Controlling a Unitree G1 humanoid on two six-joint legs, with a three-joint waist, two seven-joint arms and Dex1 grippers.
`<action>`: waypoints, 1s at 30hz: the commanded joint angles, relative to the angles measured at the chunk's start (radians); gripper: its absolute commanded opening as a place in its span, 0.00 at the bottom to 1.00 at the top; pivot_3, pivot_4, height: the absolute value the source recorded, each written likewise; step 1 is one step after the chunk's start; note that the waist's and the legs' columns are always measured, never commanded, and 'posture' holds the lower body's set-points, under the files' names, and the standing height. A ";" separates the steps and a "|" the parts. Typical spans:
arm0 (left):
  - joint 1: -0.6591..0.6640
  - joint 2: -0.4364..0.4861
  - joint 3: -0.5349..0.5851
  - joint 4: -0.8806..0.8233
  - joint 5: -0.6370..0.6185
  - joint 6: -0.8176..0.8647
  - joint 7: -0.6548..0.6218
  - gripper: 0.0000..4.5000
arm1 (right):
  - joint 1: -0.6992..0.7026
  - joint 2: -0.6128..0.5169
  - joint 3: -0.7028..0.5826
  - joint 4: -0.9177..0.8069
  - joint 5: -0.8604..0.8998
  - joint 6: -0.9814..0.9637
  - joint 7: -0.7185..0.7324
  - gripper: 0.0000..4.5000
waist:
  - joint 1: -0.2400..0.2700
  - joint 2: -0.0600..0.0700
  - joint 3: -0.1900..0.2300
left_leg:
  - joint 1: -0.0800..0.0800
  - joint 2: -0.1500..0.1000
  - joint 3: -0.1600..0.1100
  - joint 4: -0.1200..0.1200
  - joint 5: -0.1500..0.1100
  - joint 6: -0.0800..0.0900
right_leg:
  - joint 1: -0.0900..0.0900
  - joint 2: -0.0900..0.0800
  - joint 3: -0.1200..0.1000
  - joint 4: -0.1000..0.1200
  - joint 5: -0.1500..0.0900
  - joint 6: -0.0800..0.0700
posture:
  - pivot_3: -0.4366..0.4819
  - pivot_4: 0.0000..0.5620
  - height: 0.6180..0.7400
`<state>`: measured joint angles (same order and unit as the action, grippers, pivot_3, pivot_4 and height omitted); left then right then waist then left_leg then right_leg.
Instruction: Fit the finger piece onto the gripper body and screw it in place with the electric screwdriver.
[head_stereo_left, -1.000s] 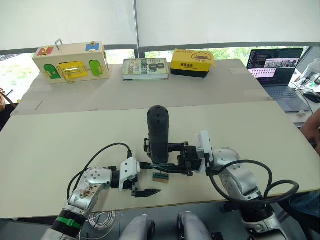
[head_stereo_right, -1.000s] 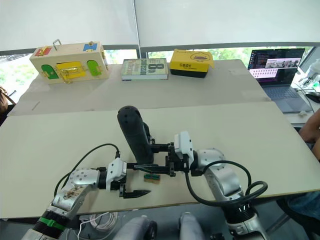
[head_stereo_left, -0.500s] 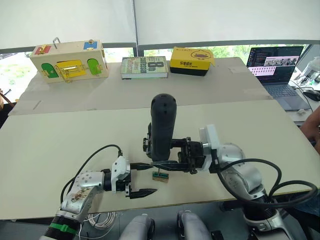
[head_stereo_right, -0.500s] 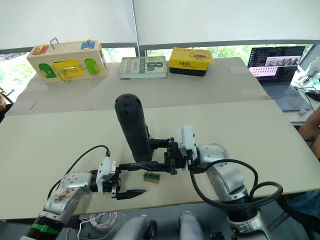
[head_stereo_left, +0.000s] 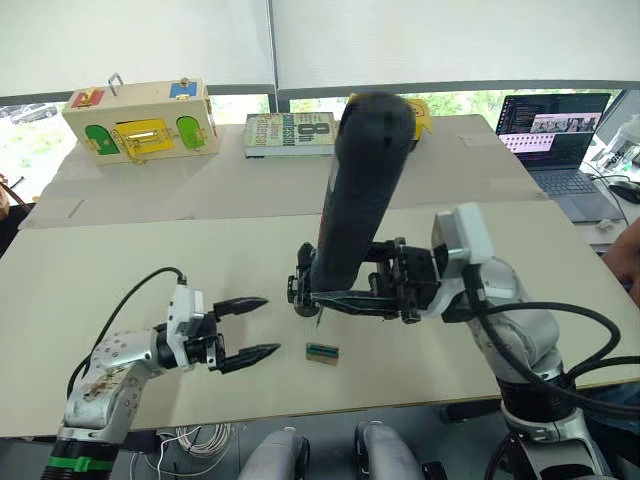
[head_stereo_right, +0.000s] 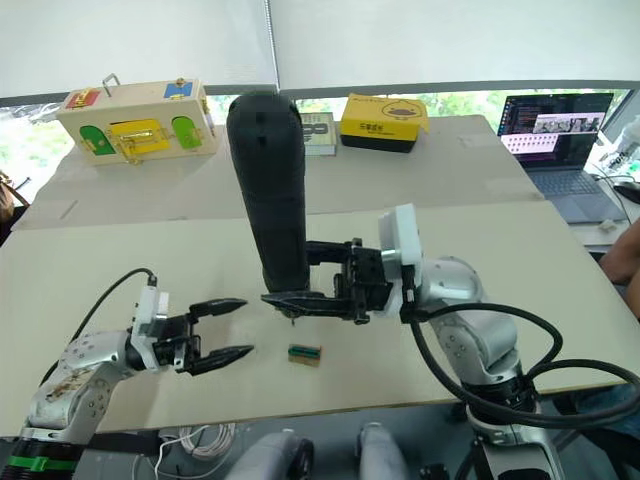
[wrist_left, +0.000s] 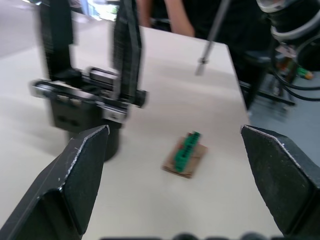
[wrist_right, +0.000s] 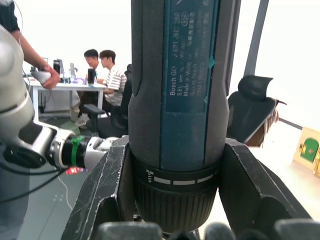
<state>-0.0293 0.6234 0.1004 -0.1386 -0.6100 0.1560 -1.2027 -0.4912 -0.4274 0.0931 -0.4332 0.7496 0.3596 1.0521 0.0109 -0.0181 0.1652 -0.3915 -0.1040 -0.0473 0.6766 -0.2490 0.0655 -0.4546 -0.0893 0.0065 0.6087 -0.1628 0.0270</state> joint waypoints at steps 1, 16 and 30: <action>-0.017 -0.001 0.026 0.012 -0.017 -0.008 -0.013 0.99 | -0.033 -0.013 -0.058 -0.054 0.067 0.017 -0.018 0.43 | 0.001 0.000 0.000 | 0.000 0.000 0.000 0.000 0.000 0.000 | 0.000 0.000 0.000 0.000 0.000 0.000 | 0.48 0.27 1.00; -0.224 -0.107 -0.136 0.358 0.287 -0.200 0.052 0.99 | -0.081 -0.067 -0.089 -0.059 0.103 0.068 -0.031 0.43 | 0.001 -0.001 0.000 | -0.002 -0.001 0.000 0.000 0.000 0.002 | -0.001 -0.001 0.000 0.000 0.002 -0.002 | 0.48 0.27 1.00; -0.378 -0.257 -0.227 0.545 0.396 -0.262 0.098 0.99 | -0.073 -0.085 -0.103 -0.078 0.100 0.096 -0.052 0.43 | 0.008 -0.001 0.000 | -0.003 -0.001 0.000 0.003 0.001 0.004 | -0.001 -0.001 -0.001 0.000 0.004 0.000 | 0.48 0.27 1.00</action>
<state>-0.4019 0.3781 -0.1077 0.3998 -0.2282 -0.0943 -1.1118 -0.5474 -0.5092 0.0286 -0.4678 0.8111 0.4607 1.0139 0.0194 -0.0191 0.1655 -0.3948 -0.1056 -0.0472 0.6798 -0.2475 0.0698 -0.4552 -0.0909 0.0060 0.6086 -0.1591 0.0270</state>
